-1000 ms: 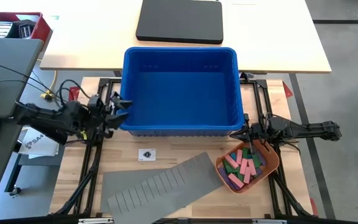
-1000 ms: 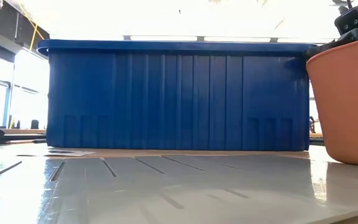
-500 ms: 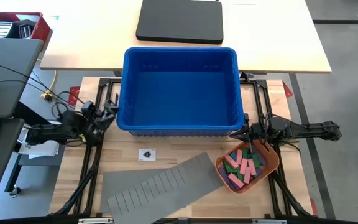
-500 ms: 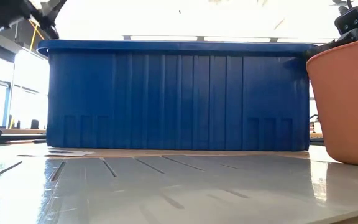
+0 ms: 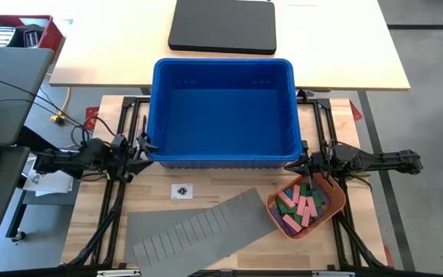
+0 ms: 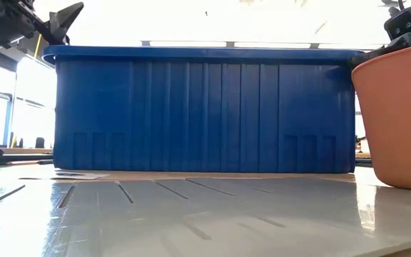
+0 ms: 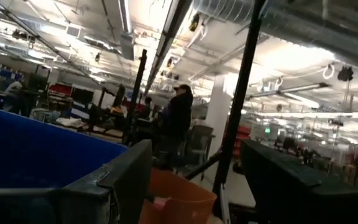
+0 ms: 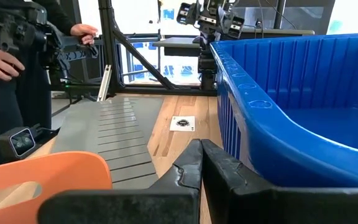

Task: Sort blocks
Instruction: Move the blue bin to the other table

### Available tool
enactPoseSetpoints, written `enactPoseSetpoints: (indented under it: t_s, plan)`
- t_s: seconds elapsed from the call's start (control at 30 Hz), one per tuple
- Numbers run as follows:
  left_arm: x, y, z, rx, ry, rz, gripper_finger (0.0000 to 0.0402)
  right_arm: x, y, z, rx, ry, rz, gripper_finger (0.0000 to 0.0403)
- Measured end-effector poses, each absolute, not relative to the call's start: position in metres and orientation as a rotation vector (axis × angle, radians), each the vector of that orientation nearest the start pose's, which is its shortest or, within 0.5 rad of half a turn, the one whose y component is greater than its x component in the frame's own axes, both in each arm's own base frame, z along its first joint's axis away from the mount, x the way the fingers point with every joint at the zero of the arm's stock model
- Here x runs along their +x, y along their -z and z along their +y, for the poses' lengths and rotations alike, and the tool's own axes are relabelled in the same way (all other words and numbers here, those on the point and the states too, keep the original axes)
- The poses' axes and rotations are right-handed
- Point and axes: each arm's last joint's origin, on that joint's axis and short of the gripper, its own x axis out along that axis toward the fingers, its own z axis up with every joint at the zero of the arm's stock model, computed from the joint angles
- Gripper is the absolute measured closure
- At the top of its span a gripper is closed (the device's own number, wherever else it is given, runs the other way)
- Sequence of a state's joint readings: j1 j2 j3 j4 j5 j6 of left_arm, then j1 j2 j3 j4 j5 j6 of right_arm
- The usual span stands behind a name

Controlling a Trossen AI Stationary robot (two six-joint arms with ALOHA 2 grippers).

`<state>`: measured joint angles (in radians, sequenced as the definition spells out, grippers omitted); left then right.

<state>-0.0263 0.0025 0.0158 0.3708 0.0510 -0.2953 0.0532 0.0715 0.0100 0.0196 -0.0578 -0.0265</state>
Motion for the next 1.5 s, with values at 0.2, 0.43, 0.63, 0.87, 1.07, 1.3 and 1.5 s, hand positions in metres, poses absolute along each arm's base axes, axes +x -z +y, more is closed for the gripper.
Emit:
enactPoseSetpoints:
  t_s: [0.2, 0.43, 0.63, 0.87, 1.07, 1.3, 1.5]
  plan:
    - [0.092, -0.198, -0.004, -0.269, 0.13, -0.3, 0.0164, 0.101, -0.163, 0.007, -0.026, -0.111, 0.041, 0.0402]
    - [0.094, -0.192, -0.004, -0.091, 0.102, -0.25, 0.0164, 0.101, -0.163, 0.007, -0.026, -0.111, 0.041, 0.0402]
    - [0.092, -0.198, -0.006, 0.143, 0.127, -0.354, 0.0164, 0.101, -0.163, 0.007, -0.026, -0.111, 0.041, 0.0402]
    - [0.092, -0.199, -0.002, 0.165, -0.012, -0.348, 0.0164, 0.101, -0.163, 0.007, -0.026, -0.111, 0.041, 0.0402]
    - [0.092, -0.197, 0.002, 0.152, -0.143, -0.311, 0.0164, 0.101, -0.163, 0.007, -0.026, -0.111, 0.04, 0.0402]
    - [0.092, -0.197, 0.002, 0.156, -0.142, -0.309, 0.0164, 0.101, -0.163, 0.007, -0.026, -0.111, 0.04, 0.0402]
    - [0.092, -0.197, 0.002, 0.157, -0.142, -0.308, 0.0164, 0.101, -0.163, 0.007, -0.026, -0.111, 0.041, 0.0402]
